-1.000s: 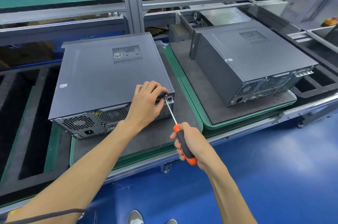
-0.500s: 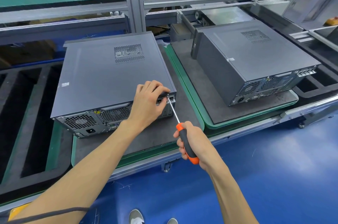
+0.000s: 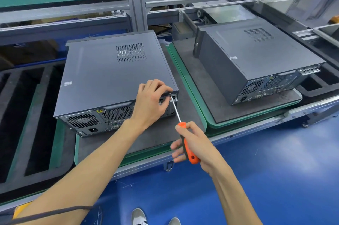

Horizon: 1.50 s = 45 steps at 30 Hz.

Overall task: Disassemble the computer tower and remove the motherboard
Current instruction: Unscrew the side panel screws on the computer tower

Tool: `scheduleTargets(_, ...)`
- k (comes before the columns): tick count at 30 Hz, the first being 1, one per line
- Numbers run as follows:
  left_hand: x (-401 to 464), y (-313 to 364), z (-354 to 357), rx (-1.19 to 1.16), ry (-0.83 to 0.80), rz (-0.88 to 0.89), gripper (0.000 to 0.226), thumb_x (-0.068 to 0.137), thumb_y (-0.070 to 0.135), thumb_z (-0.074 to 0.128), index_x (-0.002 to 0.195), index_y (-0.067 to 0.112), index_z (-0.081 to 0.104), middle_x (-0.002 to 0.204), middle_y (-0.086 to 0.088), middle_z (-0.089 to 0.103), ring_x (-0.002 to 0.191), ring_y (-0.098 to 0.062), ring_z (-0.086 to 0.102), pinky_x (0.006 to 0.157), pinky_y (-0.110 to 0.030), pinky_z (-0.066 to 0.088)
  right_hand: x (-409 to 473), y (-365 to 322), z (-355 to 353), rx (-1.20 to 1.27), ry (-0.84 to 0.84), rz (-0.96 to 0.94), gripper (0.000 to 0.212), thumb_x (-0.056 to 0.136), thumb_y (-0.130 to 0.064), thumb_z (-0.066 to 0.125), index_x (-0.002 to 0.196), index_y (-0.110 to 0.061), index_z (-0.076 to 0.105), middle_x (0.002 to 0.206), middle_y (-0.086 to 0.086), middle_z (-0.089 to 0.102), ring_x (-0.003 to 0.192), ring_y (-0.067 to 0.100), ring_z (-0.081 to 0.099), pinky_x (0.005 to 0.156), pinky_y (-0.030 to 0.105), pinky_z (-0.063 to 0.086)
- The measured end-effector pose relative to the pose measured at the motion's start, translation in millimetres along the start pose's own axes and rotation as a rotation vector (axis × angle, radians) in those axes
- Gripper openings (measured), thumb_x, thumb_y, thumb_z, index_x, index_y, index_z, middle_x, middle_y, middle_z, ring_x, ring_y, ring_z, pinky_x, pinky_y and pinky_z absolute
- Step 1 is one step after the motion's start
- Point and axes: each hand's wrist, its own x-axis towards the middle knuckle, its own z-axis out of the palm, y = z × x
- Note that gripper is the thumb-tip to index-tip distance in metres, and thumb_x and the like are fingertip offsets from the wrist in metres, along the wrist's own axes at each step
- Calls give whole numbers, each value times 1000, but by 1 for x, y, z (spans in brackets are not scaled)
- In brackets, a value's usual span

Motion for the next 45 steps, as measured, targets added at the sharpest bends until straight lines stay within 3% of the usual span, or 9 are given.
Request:
scheduleTargets(3,-1,0,1,2,8,44,18,88,16,68,105,23,69,101,5,59,97,-16,53,86,-32,35,1,2,-1,-70,63,10,32,102,-47,51,109,-16,54,58,3,54,45,16,45,43,26,40)
scheduleTargets(6,-4,-1,2,21,6,95,16,89,12,68,102,21,71,102,3,60,97,-18,55,84,-34,38,3,-1,-2,70,41,79,38,106,-30,34,100,-6,62,57,5,52,45,17,44,44,27,39)
scheduleTargets(11,-2,0,2,28,11,99,16,88,7,67,99,19,71,101,1,61,95,-20,55,82,-35,39,-1,-2,4,71,15,25,23,105,-27,45,101,-6,53,64,10,63,46,20,53,44,28,47)
scheduleTargets(17,2,3,0,47,-1,94,12,88,9,67,96,17,71,99,-2,61,91,-22,55,80,-36,39,3,-5,1,136,15,64,42,106,-32,38,99,0,65,56,5,54,45,17,47,43,28,42)
scheduleTargets(21,3,4,0,41,-2,88,11,86,7,68,93,15,67,97,1,61,91,-21,54,79,-34,37,-1,-5,5,130,-22,13,23,105,-26,52,104,-3,51,70,12,69,51,21,61,49,30,54)
scheduleTargets(27,4,2,1,39,-6,92,12,87,9,67,95,18,70,98,0,60,92,-21,54,79,-36,39,-2,-3,3,221,-25,73,35,104,-28,41,102,-2,64,62,7,57,49,18,51,47,28,45)
scheduleTargets(35,5,1,2,24,-8,90,11,86,9,67,92,18,67,97,3,60,91,-19,53,79,-34,37,-5,-4,7,110,-13,19,34,104,-40,50,105,-6,54,60,5,55,46,17,47,44,27,42)
scheduleTargets(40,5,2,3,26,2,89,9,86,11,69,91,17,66,96,3,60,90,-19,53,78,-32,36,-6,-1,6,196,-16,31,23,105,-26,46,105,-4,53,66,11,64,50,22,56,49,31,50)
scheduleTargets(45,6,2,4,25,13,81,8,86,12,70,90,17,65,96,4,60,89,-19,53,79,-33,37,-6,0,3,144,21,1,37,107,-37,42,116,-4,57,58,6,53,45,16,45,43,26,36)
